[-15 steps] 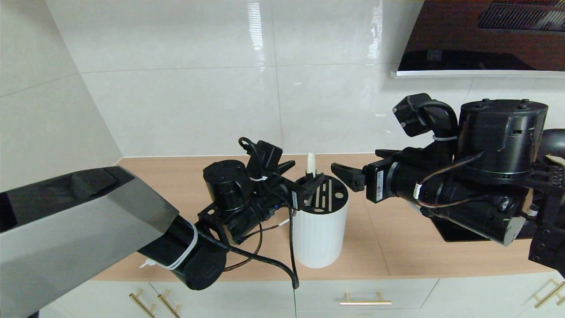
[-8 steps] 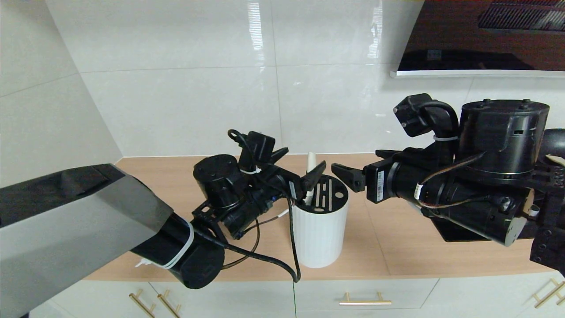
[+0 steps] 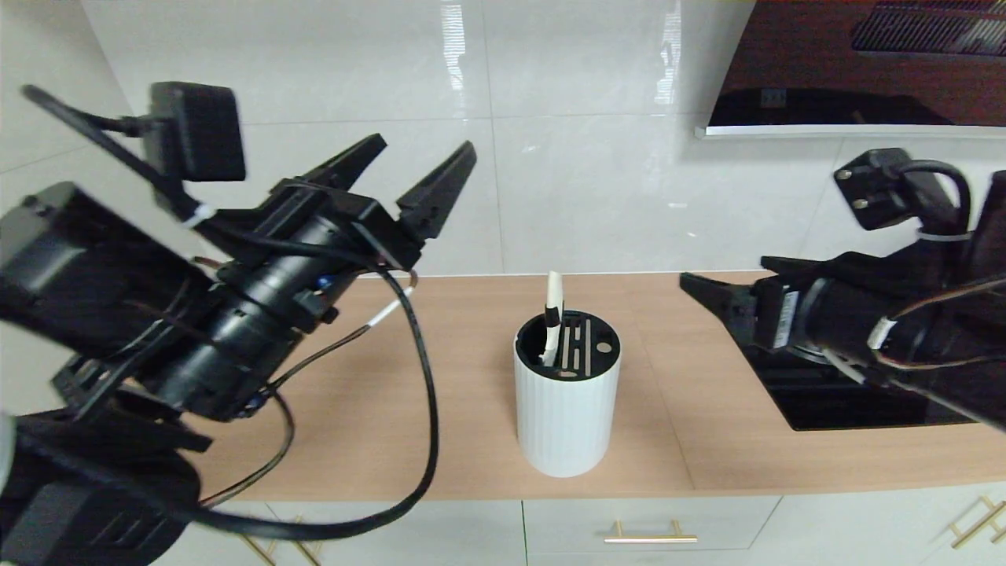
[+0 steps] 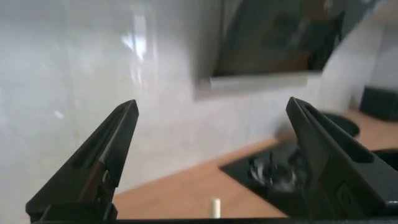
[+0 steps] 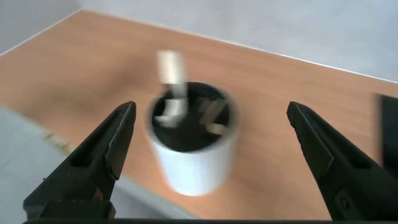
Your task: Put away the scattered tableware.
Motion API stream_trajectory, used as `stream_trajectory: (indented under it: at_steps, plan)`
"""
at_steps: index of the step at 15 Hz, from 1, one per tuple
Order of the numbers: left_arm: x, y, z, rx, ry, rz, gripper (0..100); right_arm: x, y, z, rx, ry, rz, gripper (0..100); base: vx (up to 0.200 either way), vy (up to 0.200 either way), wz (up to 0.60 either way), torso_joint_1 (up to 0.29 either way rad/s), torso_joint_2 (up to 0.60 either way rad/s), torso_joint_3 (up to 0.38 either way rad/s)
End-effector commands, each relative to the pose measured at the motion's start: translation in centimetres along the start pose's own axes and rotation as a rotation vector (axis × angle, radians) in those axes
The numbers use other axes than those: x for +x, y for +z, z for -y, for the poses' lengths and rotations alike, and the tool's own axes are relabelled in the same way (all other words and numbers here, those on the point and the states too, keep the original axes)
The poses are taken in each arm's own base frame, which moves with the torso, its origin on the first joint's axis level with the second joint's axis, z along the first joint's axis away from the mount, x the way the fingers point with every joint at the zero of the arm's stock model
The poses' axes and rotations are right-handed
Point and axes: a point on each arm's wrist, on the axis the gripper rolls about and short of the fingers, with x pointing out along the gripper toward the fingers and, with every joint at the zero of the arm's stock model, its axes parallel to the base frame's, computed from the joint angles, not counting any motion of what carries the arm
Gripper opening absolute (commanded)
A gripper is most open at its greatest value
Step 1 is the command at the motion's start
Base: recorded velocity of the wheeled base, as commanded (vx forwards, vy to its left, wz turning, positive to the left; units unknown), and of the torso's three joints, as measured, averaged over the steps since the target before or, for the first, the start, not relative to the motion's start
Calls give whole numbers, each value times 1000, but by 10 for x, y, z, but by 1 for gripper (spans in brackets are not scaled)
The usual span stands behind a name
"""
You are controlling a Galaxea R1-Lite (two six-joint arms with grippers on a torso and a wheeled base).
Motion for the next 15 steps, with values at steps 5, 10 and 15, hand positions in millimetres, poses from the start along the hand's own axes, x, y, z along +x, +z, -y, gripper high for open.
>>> stream_trajectory:
  at_steps: [5, 10, 15]
  plan:
    - [-156, 85, 1, 75, 131, -43, 100, -169, -4, 54, 36, -153, 290, 100, 0, 0, 0, 0, 0, 0]
    - [-262, 119, 27, 65, 245, -128, 100, -267, -52, 54, 32, -171, 315, 100, 0, 0, 0, 0, 0, 0]
    - [-312, 98, 49, 83, 358, -100, 100, -292, -80, 42, 11, -413, 302, 100, 0, 0, 0, 0, 0, 0]
